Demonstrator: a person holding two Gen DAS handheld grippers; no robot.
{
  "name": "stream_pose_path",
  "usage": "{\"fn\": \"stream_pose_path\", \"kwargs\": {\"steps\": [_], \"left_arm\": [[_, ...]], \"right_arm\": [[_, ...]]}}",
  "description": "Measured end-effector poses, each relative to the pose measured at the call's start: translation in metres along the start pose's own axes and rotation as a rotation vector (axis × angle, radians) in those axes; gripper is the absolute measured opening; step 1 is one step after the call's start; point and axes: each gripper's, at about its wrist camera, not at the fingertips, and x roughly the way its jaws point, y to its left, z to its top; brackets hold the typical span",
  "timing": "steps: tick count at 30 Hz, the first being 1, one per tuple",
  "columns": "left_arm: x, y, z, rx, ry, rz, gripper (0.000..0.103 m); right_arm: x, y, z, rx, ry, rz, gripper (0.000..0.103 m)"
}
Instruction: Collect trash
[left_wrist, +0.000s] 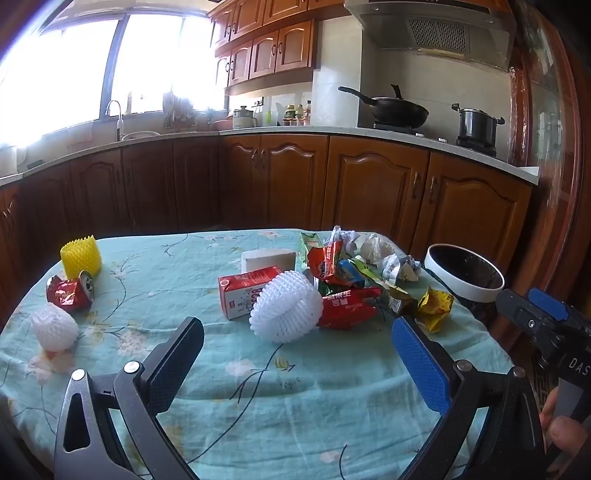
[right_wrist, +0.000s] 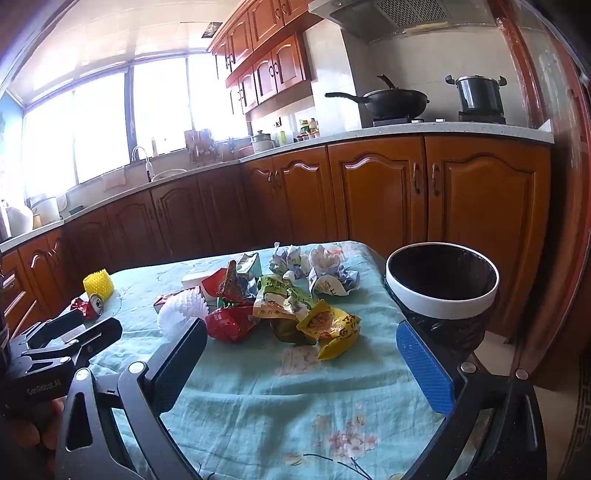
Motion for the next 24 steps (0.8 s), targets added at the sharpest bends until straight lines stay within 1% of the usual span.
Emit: {"fn": "stream_pose_path", "kwargs": {"steps": [10, 12, 24], "left_arm": [[0.005, 0.001, 0.001, -0.003, 0.005, -0.009, 0.102], [0.005, -0.001, -0.003, 0.000, 0.000, -0.003, 0.102], [0.012, 0.000, -0.003, -0.003, 0.017, -0.008, 0.102]], "right_arm": [[0.002, -0.003, -0.001, 0.007, 0.006, 0.008, 0.103], [0.002, -0.003, -0.002, 0.007, 0.006, 0.008, 0.103], [0.005, -0.001, -0.004, 0.009, 0.011, 0.010, 0.103]]}}
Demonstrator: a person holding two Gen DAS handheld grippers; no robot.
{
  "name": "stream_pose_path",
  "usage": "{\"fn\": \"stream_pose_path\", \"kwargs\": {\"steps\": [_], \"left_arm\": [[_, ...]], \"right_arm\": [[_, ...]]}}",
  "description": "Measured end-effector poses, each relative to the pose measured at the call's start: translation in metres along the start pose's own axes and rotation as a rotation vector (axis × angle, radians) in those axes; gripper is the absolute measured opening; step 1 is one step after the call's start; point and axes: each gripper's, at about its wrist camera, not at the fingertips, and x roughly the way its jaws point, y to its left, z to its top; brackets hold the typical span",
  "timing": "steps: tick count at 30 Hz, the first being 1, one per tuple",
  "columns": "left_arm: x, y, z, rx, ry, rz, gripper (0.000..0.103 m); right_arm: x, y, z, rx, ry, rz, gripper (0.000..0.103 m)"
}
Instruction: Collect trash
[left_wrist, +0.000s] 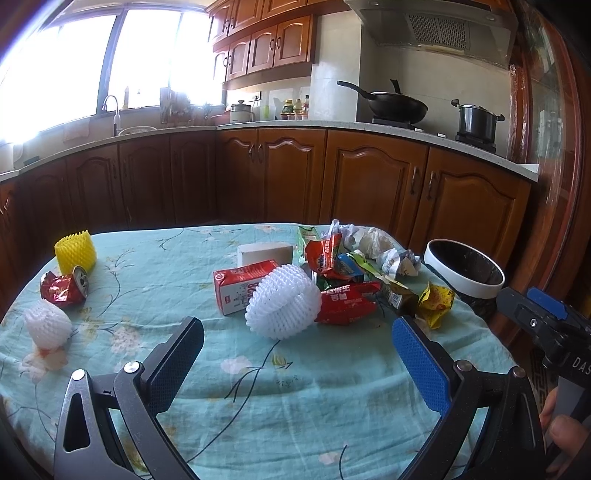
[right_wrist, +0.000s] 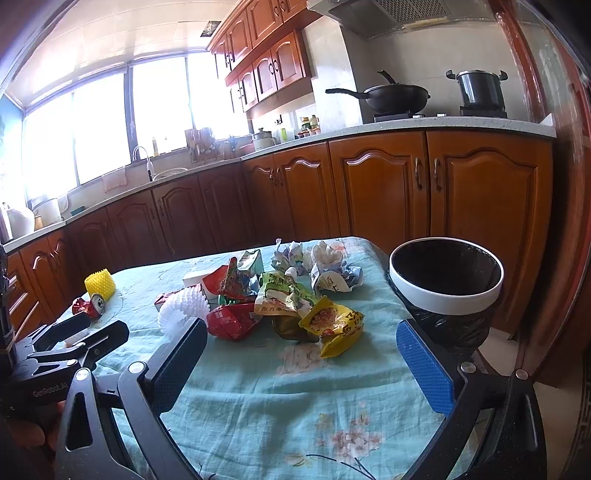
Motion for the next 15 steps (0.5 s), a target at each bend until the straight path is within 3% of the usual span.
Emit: {"fn": "stream_pose_path", "kwargs": {"steps": [15], "left_arm": [[0.030, 0.010, 0.002, -0.016, 0.098, 0.026, 0.102]], "right_arm": [[0.019, -0.012, -0.001, 0.026, 0.042, -0.005, 0.103]]}}
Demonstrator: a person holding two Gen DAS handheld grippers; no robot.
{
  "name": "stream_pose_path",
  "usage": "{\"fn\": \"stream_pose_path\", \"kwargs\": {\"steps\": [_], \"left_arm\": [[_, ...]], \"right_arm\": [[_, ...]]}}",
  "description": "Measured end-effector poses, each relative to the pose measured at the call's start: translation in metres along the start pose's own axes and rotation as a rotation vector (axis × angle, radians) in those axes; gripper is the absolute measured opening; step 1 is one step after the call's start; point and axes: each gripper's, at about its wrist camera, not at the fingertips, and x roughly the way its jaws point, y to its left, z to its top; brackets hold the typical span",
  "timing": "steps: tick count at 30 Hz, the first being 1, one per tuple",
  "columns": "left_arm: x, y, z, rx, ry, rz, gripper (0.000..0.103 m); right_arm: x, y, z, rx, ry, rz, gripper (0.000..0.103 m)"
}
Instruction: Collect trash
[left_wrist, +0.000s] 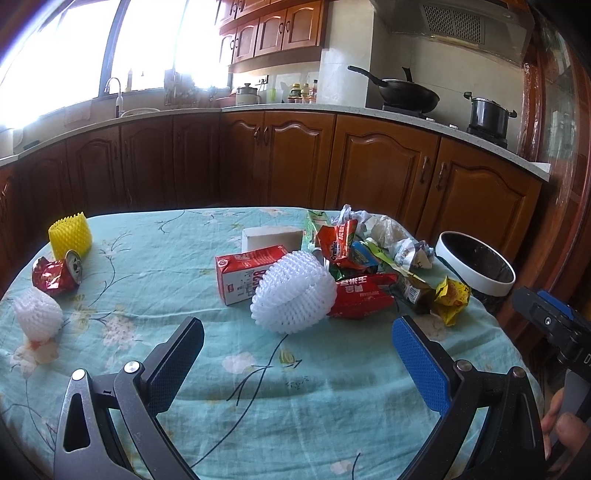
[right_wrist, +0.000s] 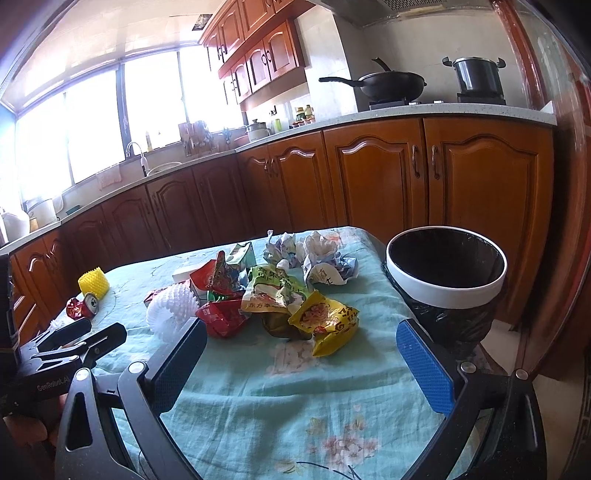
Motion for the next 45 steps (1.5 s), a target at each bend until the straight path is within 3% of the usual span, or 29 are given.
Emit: {"fn": "stream_pose_path", "kwargs": {"steps": [7, 14, 20, 22, 26, 30, 33, 35, 45], "left_arm": [[0.028, 0.006, 0.015, -0.068, 0.017, -0.034, 0.094], [0.057, 0.012, 0.023, -0.072, 0.033, -0.035, 0.085], [0.089, 0.014, 0.031, -0.124, 0.063, -0.090, 0.075], [0.099, 0.015, 0.032, -0.122, 0.081, -0.096, 0.062], [0.113, 0.015, 0.033, -0.131, 0.125, -0.136, 0.031], [0.106, 0.016, 0.033, -0.122, 0.114, -0.148, 0.016], [0.087, 0.016, 0.031, -0.104, 0.089, -0.160, 0.015], [0.071, 0.014, 0.030, -0.093, 0.065, -0.169, 0.014], [0.037, -0.023, 0.039, -0.007, 0.060, -0.254, 0.014]], "right_arm": [[0.023, -0.011, 0.003, 0.019, 0.056, -0.015, 0.101], [0.053, -0.027, 0.002, 0.066, 0.141, -0.031, 0.082], [0.082, -0.044, -0.002, 0.139, 0.219, -0.012, 0.071], [0.091, -0.048, -0.002, 0.158, 0.242, -0.003, 0.062], [0.100, -0.050, -0.003, 0.172, 0.270, 0.042, 0.027], [0.093, -0.043, -0.001, 0.140, 0.251, 0.059, 0.017], [0.085, -0.043, -0.001, 0.138, 0.240, 0.073, 0.015], [0.081, -0.044, 0.000, 0.142, 0.236, 0.075, 0.007], [0.053, -0.057, 0.010, 0.147, 0.179, 0.071, 0.006]]}}
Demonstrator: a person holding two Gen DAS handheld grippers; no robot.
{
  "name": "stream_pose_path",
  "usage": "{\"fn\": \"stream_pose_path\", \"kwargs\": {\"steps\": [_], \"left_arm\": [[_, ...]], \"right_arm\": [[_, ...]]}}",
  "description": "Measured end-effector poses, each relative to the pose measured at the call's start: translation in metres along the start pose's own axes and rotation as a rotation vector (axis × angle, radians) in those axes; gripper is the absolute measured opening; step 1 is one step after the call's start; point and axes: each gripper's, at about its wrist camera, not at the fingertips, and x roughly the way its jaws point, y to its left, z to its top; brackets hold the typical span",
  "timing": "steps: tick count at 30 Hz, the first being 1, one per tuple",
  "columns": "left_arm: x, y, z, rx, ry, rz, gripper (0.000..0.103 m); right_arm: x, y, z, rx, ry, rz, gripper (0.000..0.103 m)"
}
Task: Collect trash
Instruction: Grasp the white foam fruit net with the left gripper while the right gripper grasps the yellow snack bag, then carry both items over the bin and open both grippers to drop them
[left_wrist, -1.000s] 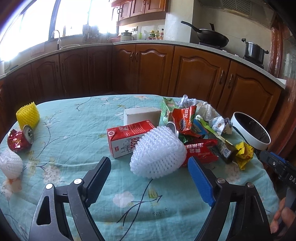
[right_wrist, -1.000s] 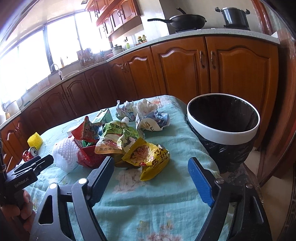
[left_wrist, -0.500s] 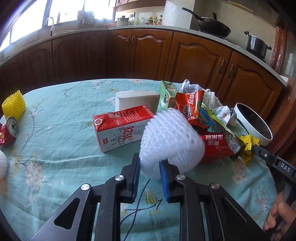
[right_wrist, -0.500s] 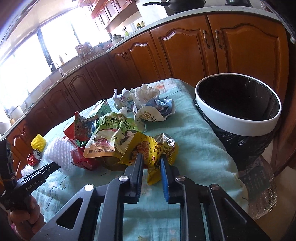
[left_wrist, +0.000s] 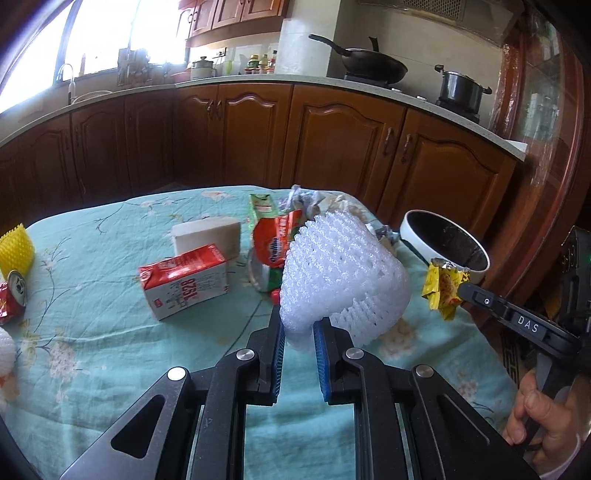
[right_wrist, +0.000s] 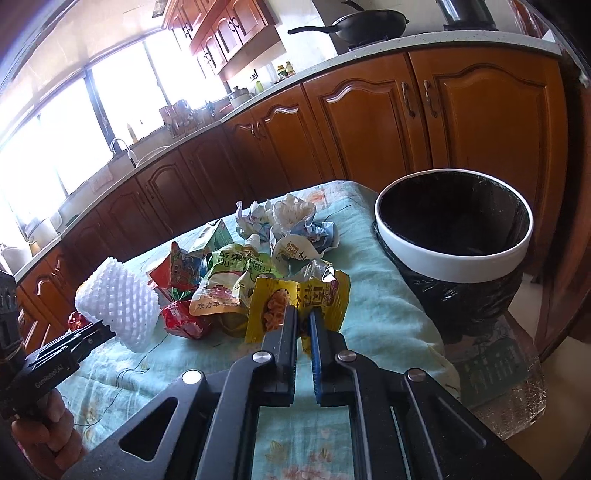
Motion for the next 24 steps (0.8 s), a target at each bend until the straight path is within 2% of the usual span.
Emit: {"fn": "stream_pose_path", "kwargs": {"steps": [13, 24], "left_arm": [[0.056, -0.036, 0.023, 0.122, 0.127, -0.045, 0.014], [0.108, -0.072, 0.054, 0.187, 0.132, -0.098, 0.014]], "right_arm": [[-0.025, -0.047, 0.021, 0.046, -0.061, -0.068, 0.006], [-0.025, -0.083, 0.047, 0.070, -0.088, -0.121, 0.006]]}}
